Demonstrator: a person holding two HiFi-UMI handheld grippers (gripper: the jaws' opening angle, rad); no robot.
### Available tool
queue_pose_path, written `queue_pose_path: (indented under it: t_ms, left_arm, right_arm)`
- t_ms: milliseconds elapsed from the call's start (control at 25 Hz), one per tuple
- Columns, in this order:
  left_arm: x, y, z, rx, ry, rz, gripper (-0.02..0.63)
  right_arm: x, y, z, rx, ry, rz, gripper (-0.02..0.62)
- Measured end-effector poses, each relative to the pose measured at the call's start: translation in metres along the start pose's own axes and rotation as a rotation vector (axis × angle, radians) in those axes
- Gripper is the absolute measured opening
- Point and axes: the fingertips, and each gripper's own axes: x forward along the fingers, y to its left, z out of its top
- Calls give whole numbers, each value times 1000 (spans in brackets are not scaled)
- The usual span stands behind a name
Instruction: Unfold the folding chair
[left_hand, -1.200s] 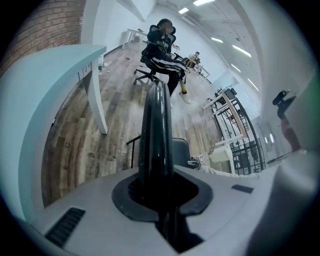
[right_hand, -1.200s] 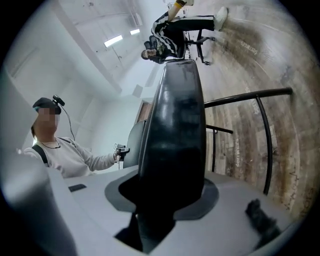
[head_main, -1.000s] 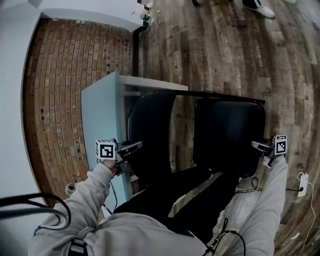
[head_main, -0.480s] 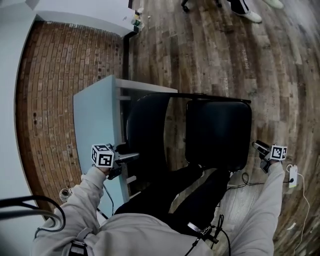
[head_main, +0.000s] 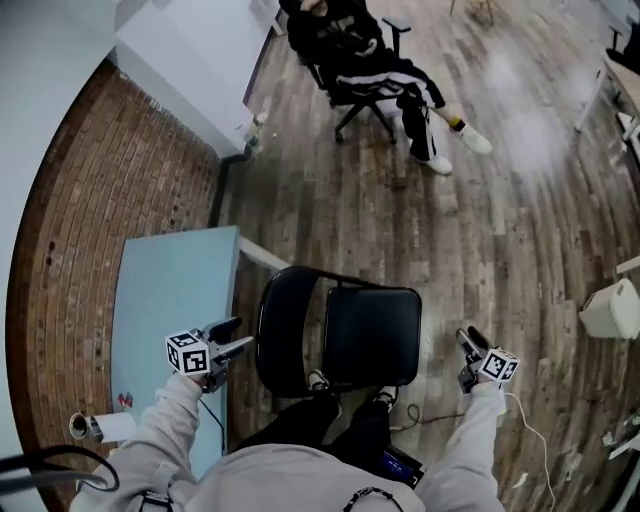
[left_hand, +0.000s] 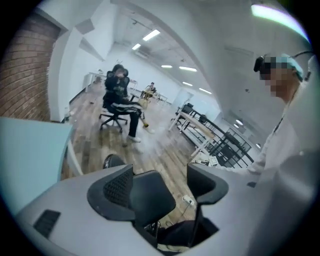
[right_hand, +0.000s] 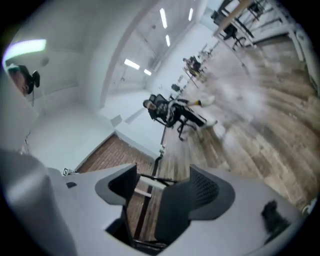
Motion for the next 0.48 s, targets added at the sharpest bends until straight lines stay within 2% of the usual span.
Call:
queue_pose_path:
  t_ms: [80,160,240,320,360,400,440,480]
  left_arm:
    - [6,-43,42,64,-90,-68,341]
    - [6,-77,88,114,-203,-106,319]
    - [-5,-105,127,143,-310,-119,265]
    - [-23,-130,158,169,-407,-128,156]
    - [-32,-142,170,185,-455,-137,115]
    - [-41,-153,181,205,-503,-140,72]
    - [-49,-162,190,227,-547,-133,12]
    - [-56,-168,196,246,-587,-120,6]
  right_arm:
    - [-15,79,64,-132,-49,1,316]
    - [-23,165,113,-305,-50,-6,314]
    - [-28,256,146,-438,-78,18,314]
    - [-32,337,166,-524,-127,47,308]
    - [-36,370,175,-555,-158,44,257]
    - [-41,398,184,-584,-192,27,89]
    - [-46,420,190,-620,-219,3,8]
    - [-49,439,194,-665,-233,-22,8]
